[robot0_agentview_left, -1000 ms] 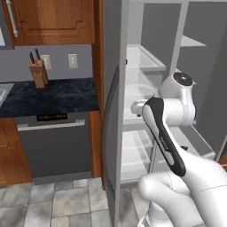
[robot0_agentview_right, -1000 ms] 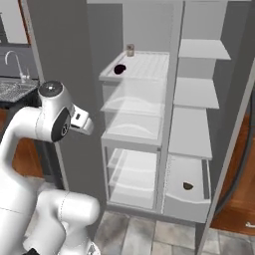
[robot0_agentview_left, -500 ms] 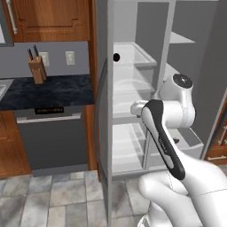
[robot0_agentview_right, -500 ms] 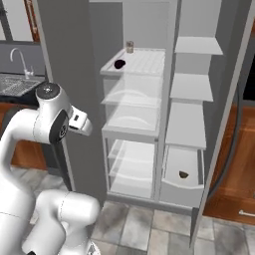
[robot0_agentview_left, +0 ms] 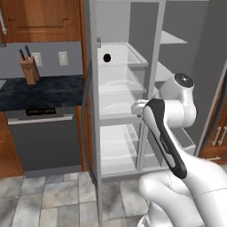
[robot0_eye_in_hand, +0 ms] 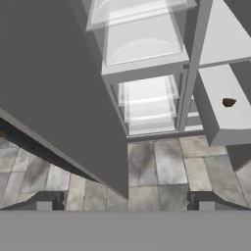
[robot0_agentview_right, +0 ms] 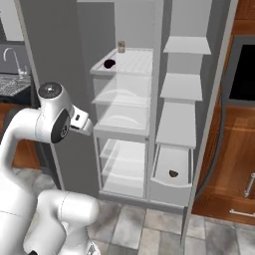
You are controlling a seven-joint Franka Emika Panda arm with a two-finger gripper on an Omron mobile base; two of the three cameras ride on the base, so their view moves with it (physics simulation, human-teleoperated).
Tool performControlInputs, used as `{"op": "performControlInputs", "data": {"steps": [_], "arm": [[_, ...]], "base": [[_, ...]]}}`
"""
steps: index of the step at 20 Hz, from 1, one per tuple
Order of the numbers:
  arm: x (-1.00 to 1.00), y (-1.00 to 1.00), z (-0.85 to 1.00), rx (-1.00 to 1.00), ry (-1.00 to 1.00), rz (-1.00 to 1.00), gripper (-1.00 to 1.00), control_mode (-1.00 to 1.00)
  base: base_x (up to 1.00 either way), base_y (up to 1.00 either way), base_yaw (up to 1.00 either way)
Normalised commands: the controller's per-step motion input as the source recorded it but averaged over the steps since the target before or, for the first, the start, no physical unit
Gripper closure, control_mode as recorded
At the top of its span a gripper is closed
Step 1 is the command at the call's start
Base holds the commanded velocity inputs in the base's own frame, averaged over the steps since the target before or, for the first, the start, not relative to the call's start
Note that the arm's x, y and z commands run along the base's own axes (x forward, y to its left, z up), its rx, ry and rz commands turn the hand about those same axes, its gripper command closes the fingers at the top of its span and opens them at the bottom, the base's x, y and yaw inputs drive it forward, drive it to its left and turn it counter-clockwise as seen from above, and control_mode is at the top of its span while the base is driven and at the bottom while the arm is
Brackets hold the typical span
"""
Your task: Take the eggplant and kiwi from the fridge shelf and place them in the freezer drawer to begin freezing them.
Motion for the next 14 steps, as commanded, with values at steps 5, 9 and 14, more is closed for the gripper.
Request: {"op": "performControlInputs", "data": {"steps": [5,9,14], "arm": [[0.0,0.0,0.0,0.0,0.0,0.0,-1.0,1.0],[0.0,0.0,0.0,0.0,0.0,0.0,-1.0,1.0],[0.0,0.0,0.0,0.0,0.0,0.0,-1.0,1.0]], "base": [[0.69,0.0,0.0],[0.7,0.0,0.0],[0.28,0.05,0.0]]}}
